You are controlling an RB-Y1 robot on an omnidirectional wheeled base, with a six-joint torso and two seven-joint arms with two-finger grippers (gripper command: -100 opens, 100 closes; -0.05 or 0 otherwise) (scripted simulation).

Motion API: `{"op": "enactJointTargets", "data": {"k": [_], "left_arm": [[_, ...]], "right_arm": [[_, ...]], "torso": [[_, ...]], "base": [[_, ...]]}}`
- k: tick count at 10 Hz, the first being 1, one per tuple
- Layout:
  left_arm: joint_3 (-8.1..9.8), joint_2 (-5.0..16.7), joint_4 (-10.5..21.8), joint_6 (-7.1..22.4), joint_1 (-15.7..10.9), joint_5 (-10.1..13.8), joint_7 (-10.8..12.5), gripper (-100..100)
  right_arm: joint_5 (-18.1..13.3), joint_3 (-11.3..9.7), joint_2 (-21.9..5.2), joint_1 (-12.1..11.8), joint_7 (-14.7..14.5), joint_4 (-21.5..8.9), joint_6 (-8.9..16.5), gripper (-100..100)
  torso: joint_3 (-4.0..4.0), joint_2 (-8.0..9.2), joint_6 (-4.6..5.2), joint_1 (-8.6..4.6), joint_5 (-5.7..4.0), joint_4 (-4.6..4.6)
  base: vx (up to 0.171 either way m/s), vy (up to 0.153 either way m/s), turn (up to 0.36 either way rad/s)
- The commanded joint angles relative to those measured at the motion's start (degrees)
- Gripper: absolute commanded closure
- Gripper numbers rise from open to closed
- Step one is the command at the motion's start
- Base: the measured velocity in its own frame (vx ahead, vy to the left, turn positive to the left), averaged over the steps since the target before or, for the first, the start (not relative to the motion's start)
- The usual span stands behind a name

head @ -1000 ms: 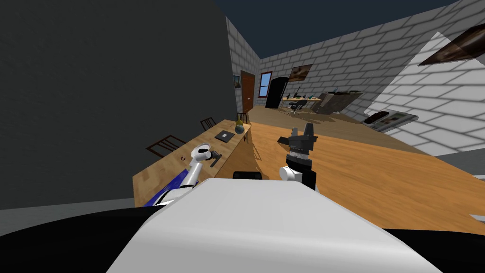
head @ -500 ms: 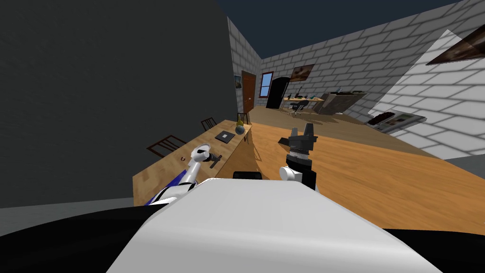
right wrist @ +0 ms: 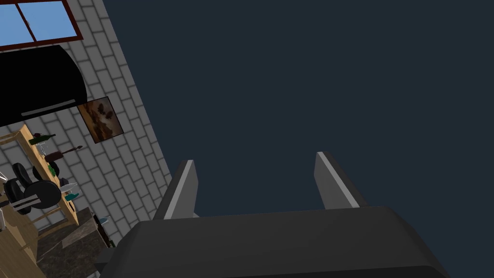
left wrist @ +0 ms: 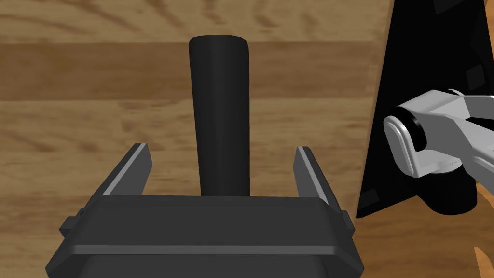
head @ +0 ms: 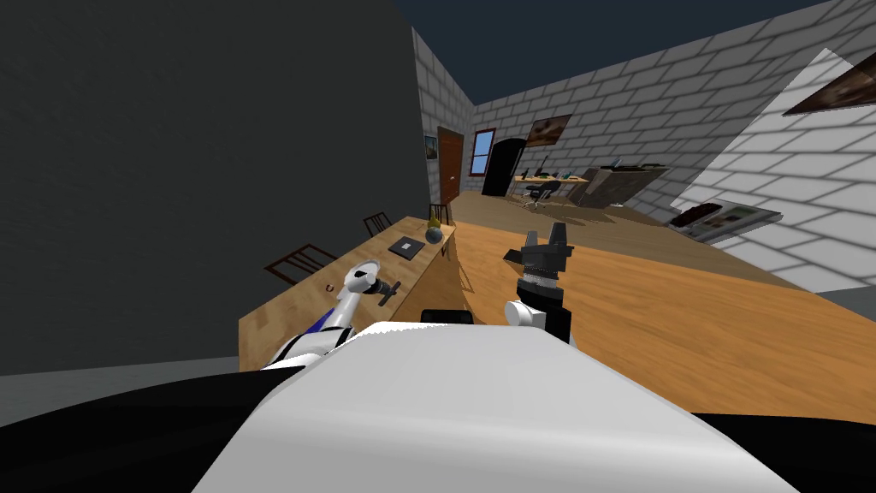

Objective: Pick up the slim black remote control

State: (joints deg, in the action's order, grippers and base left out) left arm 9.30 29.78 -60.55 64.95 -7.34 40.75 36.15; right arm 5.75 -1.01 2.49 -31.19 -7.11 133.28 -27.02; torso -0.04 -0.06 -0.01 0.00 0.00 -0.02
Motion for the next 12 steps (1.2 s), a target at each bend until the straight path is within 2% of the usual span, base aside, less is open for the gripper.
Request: {"op": "enactJointTargets", "data": {"k": [1, 2, 3, 4, 5, 7, 8, 9, 12], "left_arm": [[0.03, 0.5, 1.7, 1.2, -0.7, 0.6, 0.2, -100], [0.11, 1.2, 2.9, 2.5, -1.1, 1.3, 0.5, -100], [0.11, 0.9, 2.2, 1.7, -0.9, 1.0, 0.2, -100], [0.12, 1.0, 2.3, 2.0, -0.9, 1.1, 0.3, 0], [0.09, -0.3, 3.9, 0.0, -0.8, 0.4, -0.5, -100], [0.05, -1.6, 5.4, -2.0, -0.6, -0.3, -1.3, -100], [0.20, -1.0, 4.4, -1.0, -0.3, 0.1, -1.1, -100], [0.20, -1.1, 4.5, -1.2, -0.2, 0.1, -1.2, 100], [0.22, -1.1, 4.5, -1.2, -0.2, 0.1, -1.1, 100]], "right_arm": [[0.0, 0.0, 0.0, 0.0, 0.0, 0.0, 0.0, 0], [0.0, 0.0, 0.0, 0.0, 0.0, 0.0, 0.0, 0], [0.0, 0.0, 0.0, 0.0, 0.0, 0.0, 0.0, 0], [0.0, 0.0, 0.0, 0.0, 0.0, 0.0, 0.0, 0], [0.0, 0.0, 0.0, 0.0, 0.0, 0.0, 0.0, 0], [0.0, 0.0, 0.0, 0.0, 0.0, 0.0, 0.0, 0], [0.0, 0.0, 0.0, 0.0, 0.0, 0.0, 0.0, 0], [0.0, 0.0, 0.0, 0.0, 0.0, 0.0, 0.0, 0], [0.0, 0.0, 0.0, 0.0, 0.0, 0.0, 0.0, 0]], "torso": [[0.00, 0.00, 0.00, 0.00, 0.00, 0.00], [0.01, 0.01, 0.00, 0.01, 0.00, 0.00], [0.00, -0.01, -0.01, 0.03, 0.00, 0.00], [0.02, 0.03, 0.00, 0.02, 0.01, 0.01], [0.04, 0.07, 0.00, 0.01, 0.00, 0.01], [-0.02, -0.03, 0.00, 0.06, 0.02, -0.01], [-0.03, -0.06, 0.00, 0.08, 0.02, -0.02], [0.00, 0.00, 0.00, 0.05, 0.01, 0.00], [0.02, 0.04, 0.02, 0.06, 0.02, 0.00]], "base": [[0.018, 0.000, 0.010], [0.028, 0.006, 0.017], [0.014, 0.003, 0.004], [0.000, 0.000, 0.000], [0.023, 0.014, 0.002], [0.043, 0.020, 0.001], [0.020, 0.011, 0.000], [0.000, 0.000, 0.000], [0.000, 0.000, 0.000]]}}
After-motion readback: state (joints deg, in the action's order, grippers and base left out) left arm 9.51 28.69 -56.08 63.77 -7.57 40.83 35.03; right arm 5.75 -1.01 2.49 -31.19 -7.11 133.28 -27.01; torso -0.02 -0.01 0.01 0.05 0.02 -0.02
